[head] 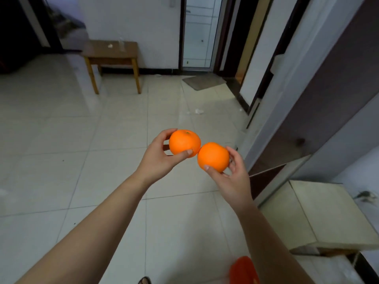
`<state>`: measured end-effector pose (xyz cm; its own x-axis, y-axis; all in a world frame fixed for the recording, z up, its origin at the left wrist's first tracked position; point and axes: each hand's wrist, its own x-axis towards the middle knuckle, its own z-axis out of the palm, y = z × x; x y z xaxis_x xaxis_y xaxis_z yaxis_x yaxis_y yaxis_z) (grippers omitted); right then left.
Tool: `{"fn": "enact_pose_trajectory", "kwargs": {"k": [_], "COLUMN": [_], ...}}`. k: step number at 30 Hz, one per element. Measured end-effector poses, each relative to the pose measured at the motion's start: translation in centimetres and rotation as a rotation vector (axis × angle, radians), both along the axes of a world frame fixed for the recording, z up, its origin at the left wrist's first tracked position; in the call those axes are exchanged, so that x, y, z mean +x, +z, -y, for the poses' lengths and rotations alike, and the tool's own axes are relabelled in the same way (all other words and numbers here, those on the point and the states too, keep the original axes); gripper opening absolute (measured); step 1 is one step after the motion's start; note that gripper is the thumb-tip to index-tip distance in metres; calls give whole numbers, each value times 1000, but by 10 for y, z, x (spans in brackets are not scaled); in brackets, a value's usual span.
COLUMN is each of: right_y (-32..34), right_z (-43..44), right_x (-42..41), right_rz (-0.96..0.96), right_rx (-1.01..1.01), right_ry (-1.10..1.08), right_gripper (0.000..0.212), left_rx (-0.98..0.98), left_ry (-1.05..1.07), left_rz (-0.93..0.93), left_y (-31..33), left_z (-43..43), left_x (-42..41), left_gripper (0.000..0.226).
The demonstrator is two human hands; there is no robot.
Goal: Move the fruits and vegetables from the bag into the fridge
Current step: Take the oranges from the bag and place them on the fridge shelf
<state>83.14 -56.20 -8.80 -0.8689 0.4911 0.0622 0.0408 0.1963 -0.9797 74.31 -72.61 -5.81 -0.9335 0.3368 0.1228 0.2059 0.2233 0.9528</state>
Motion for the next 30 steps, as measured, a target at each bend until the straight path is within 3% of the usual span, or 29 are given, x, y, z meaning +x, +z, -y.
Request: {"fn": "enact_pose_trajectory", "kwargs": {"k": [8,16,23,30], "right_y": [0,-39,-43,-19], "right_z": [38,15,-46,-131], "right_x": [-93,-173,-302,-411], "right_rz": [51,84,41,-50], "right_rx": [78,94,132,354], "right_ry": [-14,9,-49,-152], "right_gripper": [67,72,77,78], "left_rx": [-46,-93,-71,30], "left_ry": [2,40,55,14], "left_rz": [40,156,170,107], "left_y": [-1,-42,-38,-12], "left_z": [49,37,-40,-136], "left_x": [-104,-185,-310,-410], "left_gripper": [64,64,63,63]}}
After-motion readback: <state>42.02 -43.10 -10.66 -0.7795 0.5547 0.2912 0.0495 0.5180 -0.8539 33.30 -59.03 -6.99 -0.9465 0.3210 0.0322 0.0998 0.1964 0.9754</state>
